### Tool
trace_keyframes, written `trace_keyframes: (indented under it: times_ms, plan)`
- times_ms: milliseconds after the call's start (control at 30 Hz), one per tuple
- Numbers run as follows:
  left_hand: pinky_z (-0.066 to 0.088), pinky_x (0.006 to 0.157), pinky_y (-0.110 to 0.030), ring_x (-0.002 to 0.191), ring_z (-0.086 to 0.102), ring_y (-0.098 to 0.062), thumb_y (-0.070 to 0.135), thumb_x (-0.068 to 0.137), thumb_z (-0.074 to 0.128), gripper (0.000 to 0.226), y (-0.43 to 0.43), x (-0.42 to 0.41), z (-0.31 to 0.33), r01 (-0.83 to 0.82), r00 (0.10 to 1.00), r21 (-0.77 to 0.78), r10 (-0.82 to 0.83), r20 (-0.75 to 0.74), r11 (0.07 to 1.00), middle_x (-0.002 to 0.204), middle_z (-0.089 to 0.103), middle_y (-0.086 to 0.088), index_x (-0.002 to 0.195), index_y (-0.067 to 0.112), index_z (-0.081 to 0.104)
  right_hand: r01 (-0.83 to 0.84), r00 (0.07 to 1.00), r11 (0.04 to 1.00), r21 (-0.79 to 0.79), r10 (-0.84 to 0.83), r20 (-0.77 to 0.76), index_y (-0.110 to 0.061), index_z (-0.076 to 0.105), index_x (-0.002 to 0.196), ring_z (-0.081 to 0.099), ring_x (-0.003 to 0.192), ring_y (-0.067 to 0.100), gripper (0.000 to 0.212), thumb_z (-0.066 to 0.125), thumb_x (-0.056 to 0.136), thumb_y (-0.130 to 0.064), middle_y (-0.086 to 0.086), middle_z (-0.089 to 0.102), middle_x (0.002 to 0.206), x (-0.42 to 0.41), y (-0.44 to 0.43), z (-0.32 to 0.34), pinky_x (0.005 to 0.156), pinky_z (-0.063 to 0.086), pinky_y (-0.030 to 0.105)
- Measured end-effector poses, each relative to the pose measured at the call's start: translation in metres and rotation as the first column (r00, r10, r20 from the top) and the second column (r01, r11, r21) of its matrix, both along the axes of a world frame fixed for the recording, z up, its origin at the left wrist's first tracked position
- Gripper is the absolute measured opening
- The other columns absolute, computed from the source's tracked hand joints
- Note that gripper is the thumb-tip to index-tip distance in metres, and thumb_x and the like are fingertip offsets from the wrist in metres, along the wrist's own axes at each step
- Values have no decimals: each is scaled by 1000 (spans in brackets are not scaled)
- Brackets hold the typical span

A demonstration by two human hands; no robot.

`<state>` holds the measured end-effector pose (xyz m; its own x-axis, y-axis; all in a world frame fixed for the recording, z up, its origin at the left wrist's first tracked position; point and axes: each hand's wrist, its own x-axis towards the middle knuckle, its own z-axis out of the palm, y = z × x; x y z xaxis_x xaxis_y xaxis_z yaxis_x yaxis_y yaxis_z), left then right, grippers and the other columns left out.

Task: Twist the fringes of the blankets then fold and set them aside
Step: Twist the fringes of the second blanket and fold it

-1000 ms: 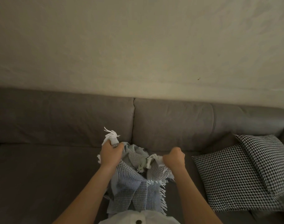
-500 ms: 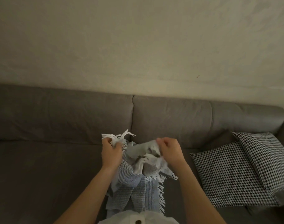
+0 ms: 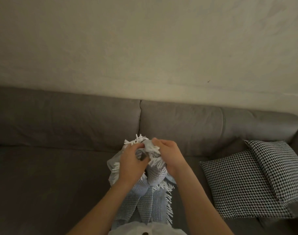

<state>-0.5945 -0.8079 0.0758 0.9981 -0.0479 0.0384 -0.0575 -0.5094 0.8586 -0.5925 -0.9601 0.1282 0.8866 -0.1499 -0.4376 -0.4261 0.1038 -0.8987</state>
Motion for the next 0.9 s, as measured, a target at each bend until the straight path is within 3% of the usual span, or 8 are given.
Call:
trace_keyframes:
  times_ms: [67,167,300,433,567,733,800,900]
  plan:
    - [44,76,-9,90,58,4,25,89,80,29,-1,0,3,7,999,71,-9,35,997,108,64,14,116,32,71,-77,996,994,-82,80,34,-1,80,93,73,86,44,34,73,99,-33,31,75,93,1,2,0,83,61,57]
    - [36,65,-7,82,55,7,28,94,73,20,2,1,6,-55,998,101,51,37,993,106,62,11,114,30,72,-121,992,992,-22,122,34,-5,82,95,78,87,34,20,82,91,-25,20,80,92,-1,2,7,80,65,43]
    - [38,72,-23,93,64,-13,18,100,64,16,5,9,2,-95,995,152,87,56,984,107,66,5,113,21,75,-171,985,985,26,171,4,-5,79,103,77,83,31,26,90,80,-9,20,80,95,-4,0,10,79,64,42]
    - [42,79,-33,103,63,-23,12,102,55,16,12,20,5,-163,986,194,151,72,967,109,65,1,108,17,68,-242,967,953,-180,252,31,-15,79,102,76,78,15,30,88,77,-3,5,80,91,-2,-6,8,75,62,32]
    - [43,78,-38,97,58,-21,12,105,48,21,17,27,17,-242,969,202,228,90,949,117,61,-3,116,14,66,-247,933,723,-646,358,45,-28,79,99,61,66,0,25,71,83,-10,-7,73,88,3,-14,-5,61,50,24]
    - [42,77,-36,95,60,-27,10,104,48,22,25,37,21,-327,943,196,305,131,925,115,61,-8,114,12,67,-223,935,286,-932,332,-122,-21,60,76,57,94,30,16,56,80,-5,0,50,93,0,-19,-21,69,44,35]
    - [43,78,-37,98,61,-29,10,103,49,20,33,45,22,-373,926,176,352,140,911,112,63,-10,111,9,68,-227,957,247,-942,238,-168,-16,51,69,62,90,33,18,56,82,-4,2,53,83,-2,-24,-27,69,45,36]
    - [49,80,-44,98,62,-31,14,104,51,20,44,55,20,-432,901,161,417,118,888,108,66,-11,107,7,69,-229,973,338,-913,118,-200,-11,59,75,65,73,31,11,55,84,-6,8,64,80,-2,-37,-36,58,46,36]
